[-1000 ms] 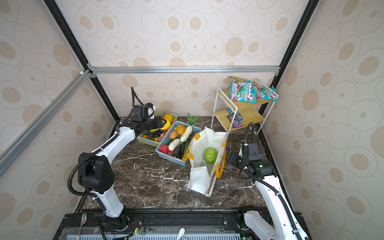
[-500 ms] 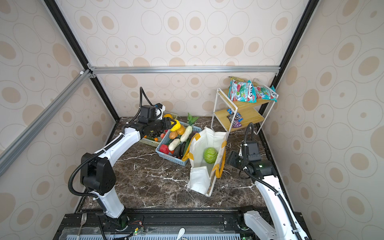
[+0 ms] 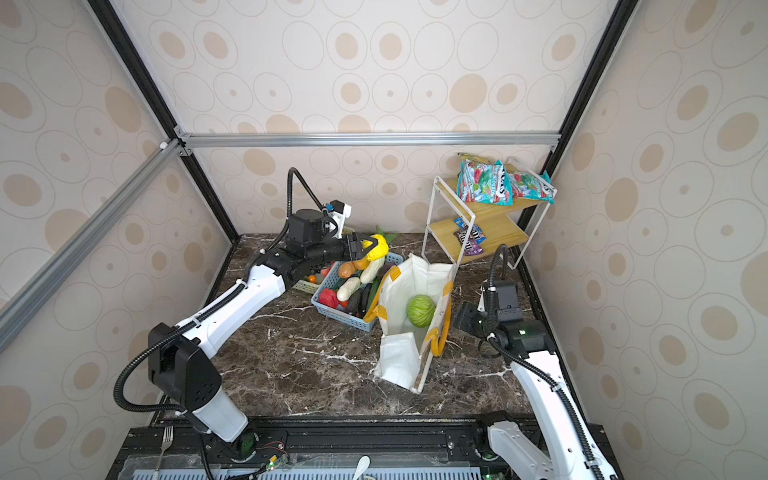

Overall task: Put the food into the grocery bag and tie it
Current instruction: 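Lift the yellow bell pepper and carry it over the white bag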

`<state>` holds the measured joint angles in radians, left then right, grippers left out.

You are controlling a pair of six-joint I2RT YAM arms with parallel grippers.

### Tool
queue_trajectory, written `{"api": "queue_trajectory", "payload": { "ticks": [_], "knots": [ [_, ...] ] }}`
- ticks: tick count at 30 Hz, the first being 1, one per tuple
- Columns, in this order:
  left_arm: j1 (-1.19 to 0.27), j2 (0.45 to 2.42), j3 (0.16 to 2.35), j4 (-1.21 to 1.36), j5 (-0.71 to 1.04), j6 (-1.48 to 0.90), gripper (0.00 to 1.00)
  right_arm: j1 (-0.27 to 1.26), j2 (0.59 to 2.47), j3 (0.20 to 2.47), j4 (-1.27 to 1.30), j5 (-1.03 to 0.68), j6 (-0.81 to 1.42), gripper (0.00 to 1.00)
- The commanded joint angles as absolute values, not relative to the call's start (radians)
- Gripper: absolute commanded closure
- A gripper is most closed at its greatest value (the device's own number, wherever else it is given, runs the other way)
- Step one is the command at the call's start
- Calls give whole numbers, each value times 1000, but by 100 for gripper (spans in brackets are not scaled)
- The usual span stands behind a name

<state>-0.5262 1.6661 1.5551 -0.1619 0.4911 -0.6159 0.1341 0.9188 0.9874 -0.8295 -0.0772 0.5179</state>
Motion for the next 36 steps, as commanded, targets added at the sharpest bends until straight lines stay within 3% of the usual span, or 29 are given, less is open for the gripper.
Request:
{"api": "queue_trajectory", "payload": {
  "ticks": [1, 13, 24, 36],
  "knots": [
    [-556, 1646, 1547, -126, 491, -644, 48, 129, 909, 1034, -835, -113, 506, 31],
    [-675, 1701, 1598, -145, 429, -631, 48, 131, 1005, 1080, -736, -222, 507, 56],
    [-732, 1806, 1713, -227, 373, -585, 49, 130, 1116, 1073, -636, -264, 522, 73],
    [-800, 1914, 1831, -352, 270, -479, 49, 131, 1137, 1059, -621, -266, 523, 99]
  ]
}}
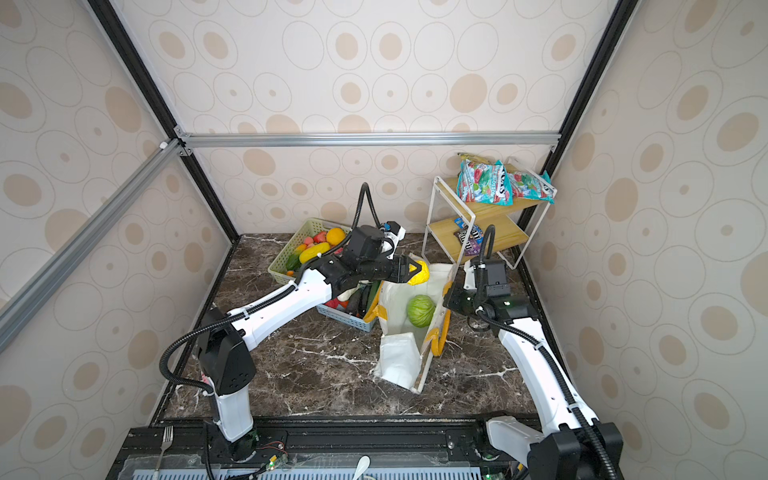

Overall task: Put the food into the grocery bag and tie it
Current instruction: 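Lift the yellow bell pepper and carry it over the white bag, then lower the yellow pepper onto the cabbage in the bag and release it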

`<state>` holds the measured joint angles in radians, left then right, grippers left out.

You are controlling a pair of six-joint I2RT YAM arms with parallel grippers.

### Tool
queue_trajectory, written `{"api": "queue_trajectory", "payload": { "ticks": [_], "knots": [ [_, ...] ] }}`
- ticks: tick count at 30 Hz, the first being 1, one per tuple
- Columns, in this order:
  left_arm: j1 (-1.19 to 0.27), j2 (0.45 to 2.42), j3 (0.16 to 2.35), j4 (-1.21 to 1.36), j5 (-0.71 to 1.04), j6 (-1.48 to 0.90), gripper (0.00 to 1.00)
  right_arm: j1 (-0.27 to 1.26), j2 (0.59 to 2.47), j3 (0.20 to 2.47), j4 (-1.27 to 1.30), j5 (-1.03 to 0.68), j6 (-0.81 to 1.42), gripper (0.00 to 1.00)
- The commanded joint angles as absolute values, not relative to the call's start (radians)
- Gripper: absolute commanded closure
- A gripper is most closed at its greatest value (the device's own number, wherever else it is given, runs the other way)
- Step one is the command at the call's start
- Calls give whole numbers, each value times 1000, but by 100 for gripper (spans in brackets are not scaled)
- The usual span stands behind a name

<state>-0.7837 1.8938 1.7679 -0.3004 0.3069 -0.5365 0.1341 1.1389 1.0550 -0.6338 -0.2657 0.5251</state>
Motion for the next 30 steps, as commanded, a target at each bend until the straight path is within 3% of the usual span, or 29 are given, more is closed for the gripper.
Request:
{"api": "queue_trajectory", "payload": {
  "ticks": [1, 11, 30],
  "knots": [
    [-806, 1921, 1836, -359, 267, -471, 49, 131, 1136, 1059, -621, -266, 521, 100],
    [-854, 2011, 1941, -503, 193, -380, 49, 130, 1129, 1057, -625, -266, 517, 100],
    [-878, 2142, 1938, -487, 91, -381, 49, 130, 1126, 1058, -622, -272, 520, 100]
  ]
}}
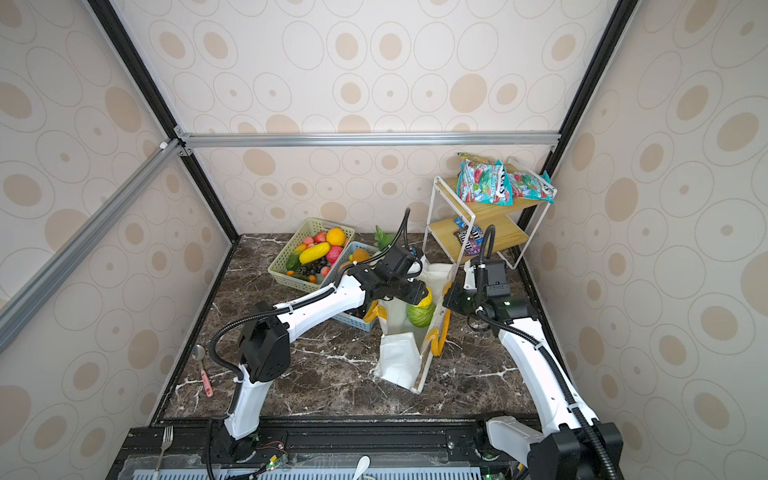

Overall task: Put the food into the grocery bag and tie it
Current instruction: 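Lower the yellow pepper onto the cabbage in the bag and release it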

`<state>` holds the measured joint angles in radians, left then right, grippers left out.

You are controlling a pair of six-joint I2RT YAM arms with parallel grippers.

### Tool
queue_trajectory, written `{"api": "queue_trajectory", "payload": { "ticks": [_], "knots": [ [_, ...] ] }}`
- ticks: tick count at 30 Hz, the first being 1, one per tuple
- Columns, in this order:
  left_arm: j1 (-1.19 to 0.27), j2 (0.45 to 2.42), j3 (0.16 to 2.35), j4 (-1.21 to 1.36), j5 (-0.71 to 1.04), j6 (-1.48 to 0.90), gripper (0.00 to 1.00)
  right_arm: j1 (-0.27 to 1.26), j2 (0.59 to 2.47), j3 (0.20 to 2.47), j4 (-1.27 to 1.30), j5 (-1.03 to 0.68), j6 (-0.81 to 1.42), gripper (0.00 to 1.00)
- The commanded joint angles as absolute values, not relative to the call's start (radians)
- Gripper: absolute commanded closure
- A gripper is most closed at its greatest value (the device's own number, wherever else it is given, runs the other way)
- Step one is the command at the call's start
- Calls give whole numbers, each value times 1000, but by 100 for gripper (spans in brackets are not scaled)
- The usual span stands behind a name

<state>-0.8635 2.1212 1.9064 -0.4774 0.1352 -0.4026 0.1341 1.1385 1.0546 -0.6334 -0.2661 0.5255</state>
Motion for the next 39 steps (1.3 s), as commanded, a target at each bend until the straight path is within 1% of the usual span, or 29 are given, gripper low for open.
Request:
{"api": "queue_trajectory", "payload": {
  "ticks": [1, 11, 13, 24, 29, 39],
  "knots": [
    [-880, 2148, 1936, -487, 83, -382, 49, 130, 1126, 1059, -622, -273, 520, 100],
    [-886, 2205, 1902, -455, 55, -398, 47, 130, 1120, 1050, -620, -272, 515, 100],
    [-887, 2214, 1897, -451, 49, -403, 45, 130, 1120, 1049, -619, -272, 517, 100],
    [-888, 2184, 1880, -424, 42, -446, 21, 130, 1112, 1043, -635, -267, 512, 100],
    [-887, 2154, 1916, -442, 22, -441, 16, 130, 1108, 1037, -637, -267, 515, 100],
    [-876, 2093, 2035, -492, -23, -419, 14, 131, 1104, 1044, -648, -266, 515, 100]
  ]
}}
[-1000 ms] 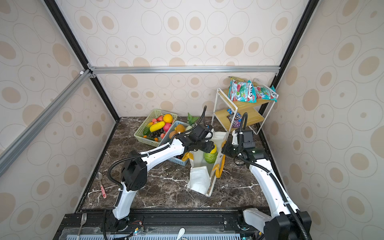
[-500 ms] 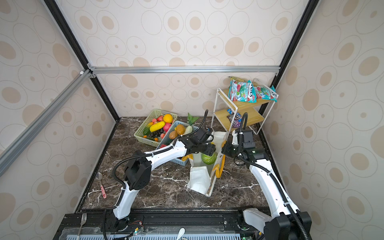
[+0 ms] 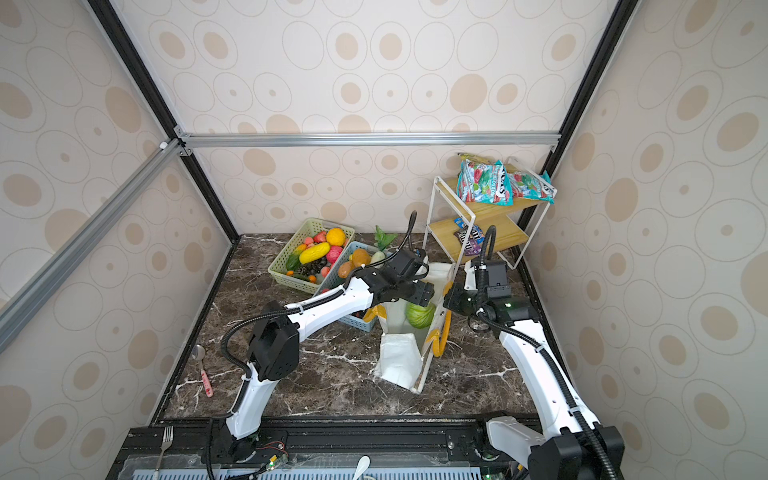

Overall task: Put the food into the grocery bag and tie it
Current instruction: 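Lower the yellow pepper onto the cabbage in the bag and release it, then withdraw the left gripper from the bag back over the vegetable basket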

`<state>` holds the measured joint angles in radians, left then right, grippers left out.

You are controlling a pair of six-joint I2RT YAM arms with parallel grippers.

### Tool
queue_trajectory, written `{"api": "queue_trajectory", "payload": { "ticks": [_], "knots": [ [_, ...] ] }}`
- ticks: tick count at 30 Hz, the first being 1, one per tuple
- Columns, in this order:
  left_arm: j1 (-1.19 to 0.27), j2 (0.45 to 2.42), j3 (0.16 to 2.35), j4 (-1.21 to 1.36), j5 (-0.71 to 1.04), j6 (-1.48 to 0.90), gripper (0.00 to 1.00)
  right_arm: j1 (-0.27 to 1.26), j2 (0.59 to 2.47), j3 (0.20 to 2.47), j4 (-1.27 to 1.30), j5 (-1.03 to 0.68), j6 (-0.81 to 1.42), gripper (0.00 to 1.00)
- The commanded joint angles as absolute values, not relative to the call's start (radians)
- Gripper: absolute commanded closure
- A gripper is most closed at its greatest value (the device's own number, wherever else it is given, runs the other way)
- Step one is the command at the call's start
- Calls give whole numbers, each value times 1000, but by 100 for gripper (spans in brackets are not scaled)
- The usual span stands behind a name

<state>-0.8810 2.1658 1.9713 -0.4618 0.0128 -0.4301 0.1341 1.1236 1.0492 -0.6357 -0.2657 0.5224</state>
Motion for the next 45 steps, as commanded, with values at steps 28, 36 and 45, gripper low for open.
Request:
{"api": "queue_trajectory", "payload": {
  "ticks": [28, 36, 45],
  "knots": [
    [-650, 1867, 1876, -514, -159, -384, 15, 130, 1110, 1060, -660, -279, 517, 100],
    [-574, 1797, 1732, -483, -202, -367, 18, 131, 1117, 1059, -657, -283, 518, 100],
    [-545, 1794, 1679, -612, -310, -376, 25, 131, 1120, 1063, -651, -284, 522, 100]
  ]
}}
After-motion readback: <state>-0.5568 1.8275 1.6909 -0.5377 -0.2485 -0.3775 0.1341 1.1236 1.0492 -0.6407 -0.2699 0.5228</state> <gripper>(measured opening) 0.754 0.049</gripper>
